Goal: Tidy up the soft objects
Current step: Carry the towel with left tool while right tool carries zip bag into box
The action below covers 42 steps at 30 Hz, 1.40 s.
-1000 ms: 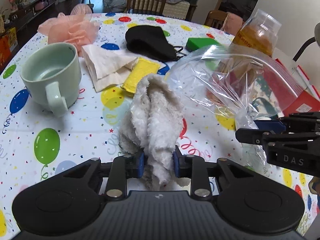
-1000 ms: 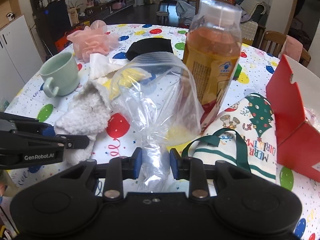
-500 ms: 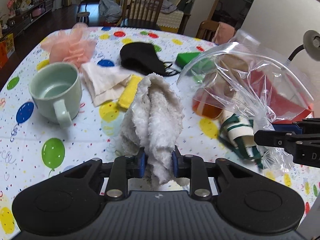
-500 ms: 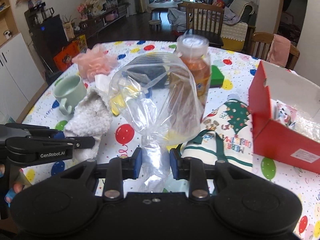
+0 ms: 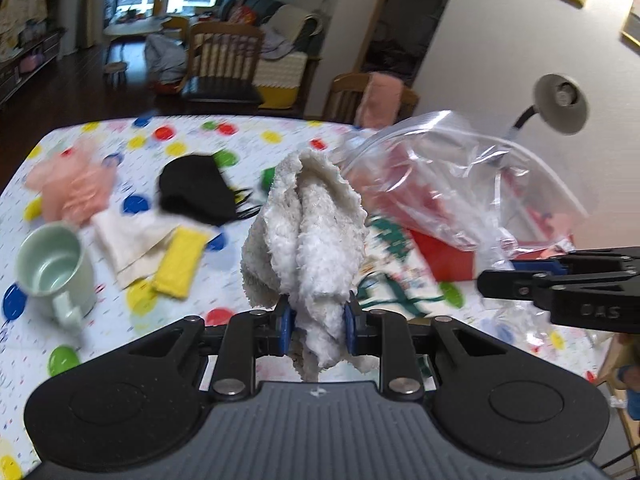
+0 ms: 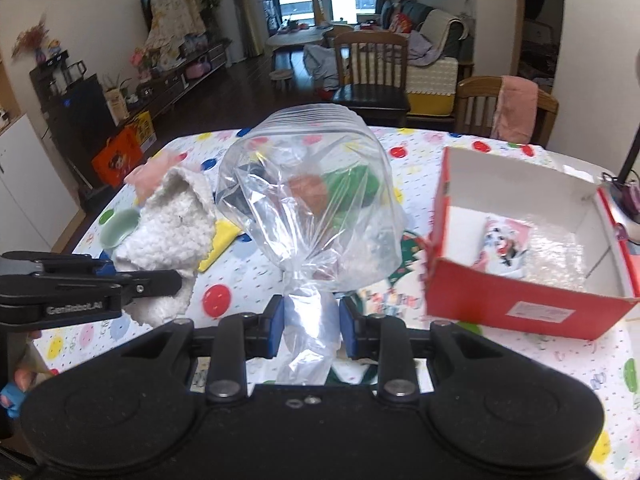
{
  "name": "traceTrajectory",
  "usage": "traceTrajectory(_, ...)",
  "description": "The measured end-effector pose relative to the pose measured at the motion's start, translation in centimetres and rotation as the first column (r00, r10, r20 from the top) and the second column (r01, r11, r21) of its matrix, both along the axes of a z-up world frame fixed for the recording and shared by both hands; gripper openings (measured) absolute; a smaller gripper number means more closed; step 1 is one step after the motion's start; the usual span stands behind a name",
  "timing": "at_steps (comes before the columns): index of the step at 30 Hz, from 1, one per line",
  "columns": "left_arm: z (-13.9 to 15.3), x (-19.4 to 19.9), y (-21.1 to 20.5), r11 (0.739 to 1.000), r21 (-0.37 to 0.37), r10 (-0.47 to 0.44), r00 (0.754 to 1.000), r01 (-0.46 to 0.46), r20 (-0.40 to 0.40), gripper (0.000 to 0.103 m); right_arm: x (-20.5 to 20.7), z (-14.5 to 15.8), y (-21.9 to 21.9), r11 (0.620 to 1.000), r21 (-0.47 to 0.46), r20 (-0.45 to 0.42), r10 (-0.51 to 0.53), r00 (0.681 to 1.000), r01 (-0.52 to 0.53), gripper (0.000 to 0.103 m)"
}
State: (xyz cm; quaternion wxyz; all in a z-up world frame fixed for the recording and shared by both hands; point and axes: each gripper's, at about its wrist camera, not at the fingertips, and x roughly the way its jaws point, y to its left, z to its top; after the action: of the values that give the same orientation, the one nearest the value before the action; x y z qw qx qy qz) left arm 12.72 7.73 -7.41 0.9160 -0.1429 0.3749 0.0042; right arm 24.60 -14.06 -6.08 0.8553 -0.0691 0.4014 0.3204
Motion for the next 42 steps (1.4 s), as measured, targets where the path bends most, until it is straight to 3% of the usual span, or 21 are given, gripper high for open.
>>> traceTrajectory(8,3.3,3.1,-4.7,0.996,-0.013,-0.091,0.995,0.092,0.050,0.024,3.0,0.6,-4.1,0.999,0.021,0.010,-0.044,0.999,0.044,0.028)
traceTrajectory(16,4.7,7.2,-9.3,0.990,0.002,-0.139,0.987,0.139,0.081,0.024,7.0,0.0,-8.0,0.996,0.023,0.002,-0.088,0.996,0.088,0.028)
traceTrajectory(30,4.0,15.7,-16.2,0.983,0.050,-0.180,0.983,0.179,0.034,0.024,13.9,-1.6,-13.5,0.992,0.006,-0.011,-0.123,0.992,0.123,0.028)
traceTrajectory(42,1.6,22.4,-20.6,0.968,0.098,-0.229,0.973,0.232,-0.040,0.024,18.5,-3.7,-15.2,0.988,-0.048,-0.025,-0.145,0.989,0.143,0.028)
